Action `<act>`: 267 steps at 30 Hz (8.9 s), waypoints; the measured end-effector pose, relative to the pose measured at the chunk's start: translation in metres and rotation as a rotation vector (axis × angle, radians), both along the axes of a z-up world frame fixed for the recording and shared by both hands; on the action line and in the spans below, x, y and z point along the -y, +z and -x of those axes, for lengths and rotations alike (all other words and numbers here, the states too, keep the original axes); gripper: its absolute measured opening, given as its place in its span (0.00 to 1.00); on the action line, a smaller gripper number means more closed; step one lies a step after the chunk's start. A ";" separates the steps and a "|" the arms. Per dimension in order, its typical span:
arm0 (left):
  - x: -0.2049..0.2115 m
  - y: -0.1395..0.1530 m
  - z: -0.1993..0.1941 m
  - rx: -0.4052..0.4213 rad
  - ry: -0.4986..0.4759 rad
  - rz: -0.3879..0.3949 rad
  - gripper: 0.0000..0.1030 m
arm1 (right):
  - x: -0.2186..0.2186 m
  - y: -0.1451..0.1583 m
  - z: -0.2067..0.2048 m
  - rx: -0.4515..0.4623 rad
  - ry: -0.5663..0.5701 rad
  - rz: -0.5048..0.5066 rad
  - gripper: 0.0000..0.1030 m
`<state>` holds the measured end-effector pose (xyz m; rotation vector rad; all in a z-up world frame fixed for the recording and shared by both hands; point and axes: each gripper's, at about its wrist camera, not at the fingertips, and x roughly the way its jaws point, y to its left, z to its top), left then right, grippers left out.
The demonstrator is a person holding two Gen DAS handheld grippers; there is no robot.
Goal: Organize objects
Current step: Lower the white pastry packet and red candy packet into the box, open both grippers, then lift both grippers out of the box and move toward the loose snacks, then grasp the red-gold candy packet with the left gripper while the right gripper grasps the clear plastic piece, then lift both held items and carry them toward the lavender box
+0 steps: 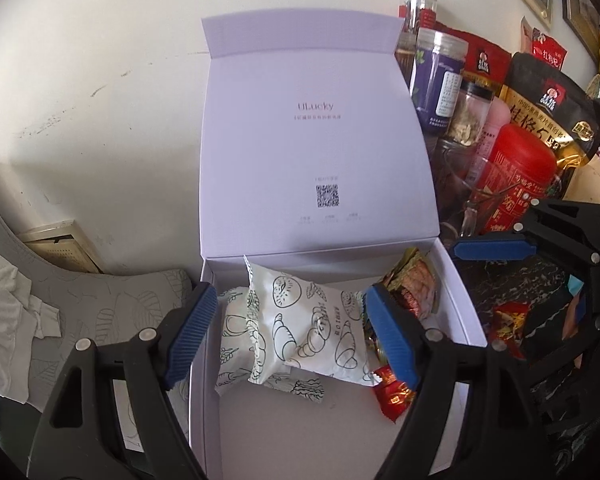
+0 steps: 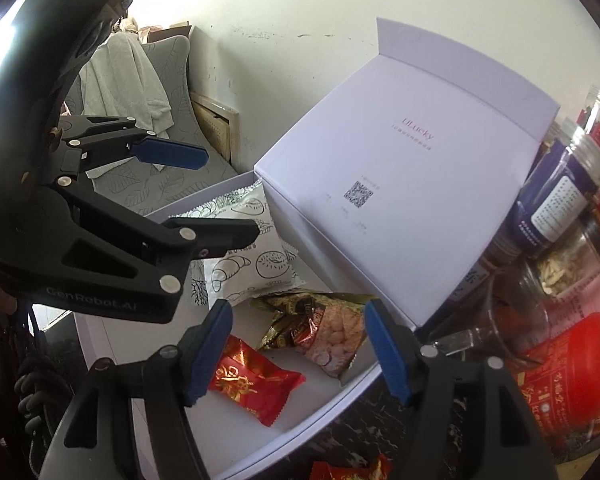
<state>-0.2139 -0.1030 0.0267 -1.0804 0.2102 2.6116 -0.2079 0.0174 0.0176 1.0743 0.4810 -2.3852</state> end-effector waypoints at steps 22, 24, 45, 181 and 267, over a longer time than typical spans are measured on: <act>-0.018 0.057 -0.040 -0.097 -0.050 -0.061 0.82 | -0.043 0.065 -0.049 -0.112 -0.162 0.014 0.68; -0.023 0.060 -0.045 -0.102 -0.059 -0.065 0.82 | -0.048 0.068 -0.056 -0.113 -0.184 0.017 0.68; -0.093 0.064 -0.086 -0.096 -0.234 -0.049 0.84 | -0.113 0.068 -0.118 -0.090 -0.427 0.031 0.69; -0.184 -0.083 -0.191 0.288 -0.289 0.101 0.44 | -0.175 -0.083 -0.318 0.067 -0.488 0.153 0.59; -0.034 0.030 -0.201 0.090 -0.085 -0.025 0.34 | -0.051 0.042 -0.230 -0.056 0.010 0.199 0.59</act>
